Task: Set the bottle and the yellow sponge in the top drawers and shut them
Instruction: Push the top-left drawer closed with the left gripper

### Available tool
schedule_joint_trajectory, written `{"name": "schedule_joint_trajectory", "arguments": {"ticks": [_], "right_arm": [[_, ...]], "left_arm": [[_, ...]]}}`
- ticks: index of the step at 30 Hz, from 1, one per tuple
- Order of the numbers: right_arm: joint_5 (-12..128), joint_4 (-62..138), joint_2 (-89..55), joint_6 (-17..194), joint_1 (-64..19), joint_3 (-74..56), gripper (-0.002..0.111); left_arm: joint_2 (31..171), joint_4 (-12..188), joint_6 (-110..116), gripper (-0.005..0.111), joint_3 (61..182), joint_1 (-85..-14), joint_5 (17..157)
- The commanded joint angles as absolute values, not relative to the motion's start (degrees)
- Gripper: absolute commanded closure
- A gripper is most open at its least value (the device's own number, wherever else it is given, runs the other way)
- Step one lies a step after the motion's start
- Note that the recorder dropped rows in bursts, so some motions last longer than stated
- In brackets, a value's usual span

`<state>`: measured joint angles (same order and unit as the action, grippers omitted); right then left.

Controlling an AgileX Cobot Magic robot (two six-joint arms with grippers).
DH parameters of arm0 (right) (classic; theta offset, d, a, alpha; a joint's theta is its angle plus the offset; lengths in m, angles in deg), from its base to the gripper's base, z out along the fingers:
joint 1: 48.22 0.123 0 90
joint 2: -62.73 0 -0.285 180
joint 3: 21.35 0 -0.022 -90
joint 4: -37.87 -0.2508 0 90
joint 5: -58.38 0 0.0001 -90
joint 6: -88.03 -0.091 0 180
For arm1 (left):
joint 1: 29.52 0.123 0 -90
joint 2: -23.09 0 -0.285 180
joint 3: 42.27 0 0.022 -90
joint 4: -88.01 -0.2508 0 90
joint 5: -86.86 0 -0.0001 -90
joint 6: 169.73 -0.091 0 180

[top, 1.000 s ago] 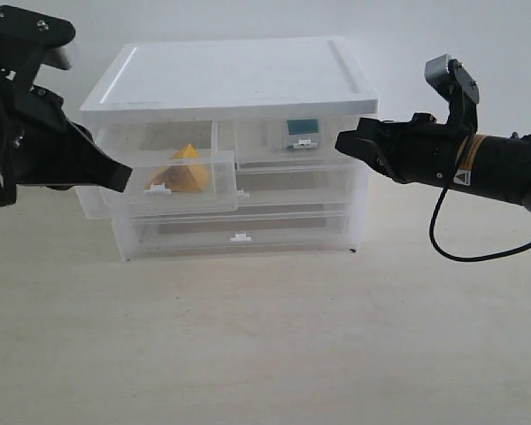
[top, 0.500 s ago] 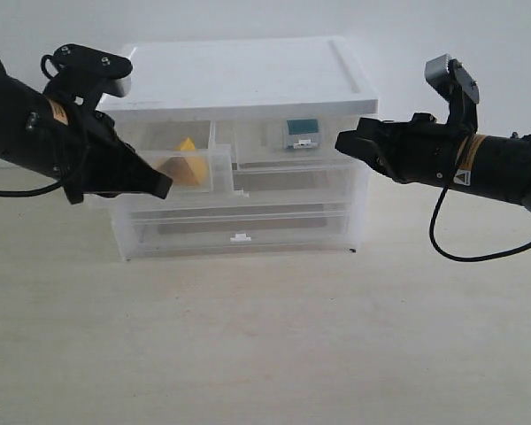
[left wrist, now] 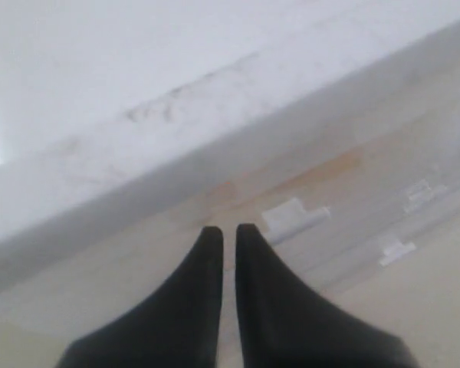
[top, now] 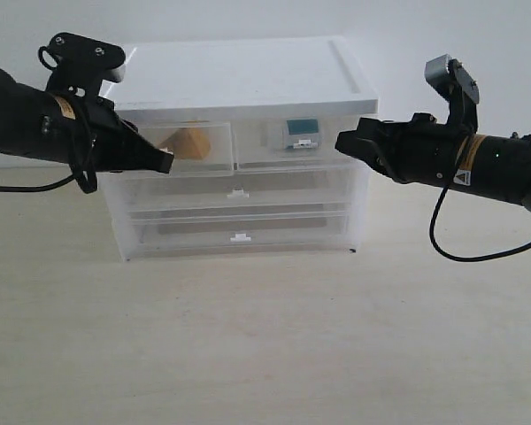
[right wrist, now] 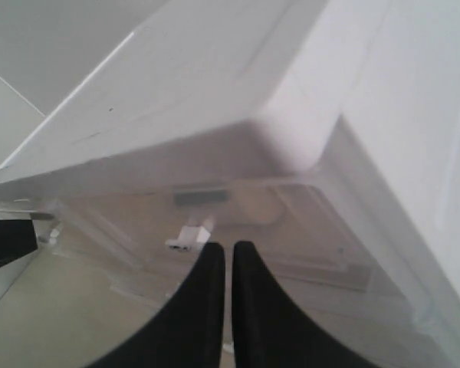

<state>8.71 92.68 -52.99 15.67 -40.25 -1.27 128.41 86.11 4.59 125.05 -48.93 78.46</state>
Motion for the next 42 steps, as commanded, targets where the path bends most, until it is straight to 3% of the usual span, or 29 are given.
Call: {"name": "schedule_joint_trajectory", "arguments": {"ticks": [1,10,27,42], "right_arm": [[8.7,92.7,-53.1,16.2,-40.2,-1.5,0.108],[8.7,92.7,-53.1,16.2,-40.2,-1.5,0.108],[4.7,93.5,-53.1,14.4,-40.2,-1.5,0.108],[4.8,93.6,-53.1,14.1,-40.2,-1.5,0.108]], "left_arm": [[130.2,85.7,4.4,0.103,125.5,-47.2,83.3],[133.1,85.7,4.4,0.103,125.5,-47.2,88.6],[125.7,85.7,5.5,0.103,124.5,-47.4,81.0],[128.7,87.2,6.8,0.103,123.1,-47.5,86.3]]}}
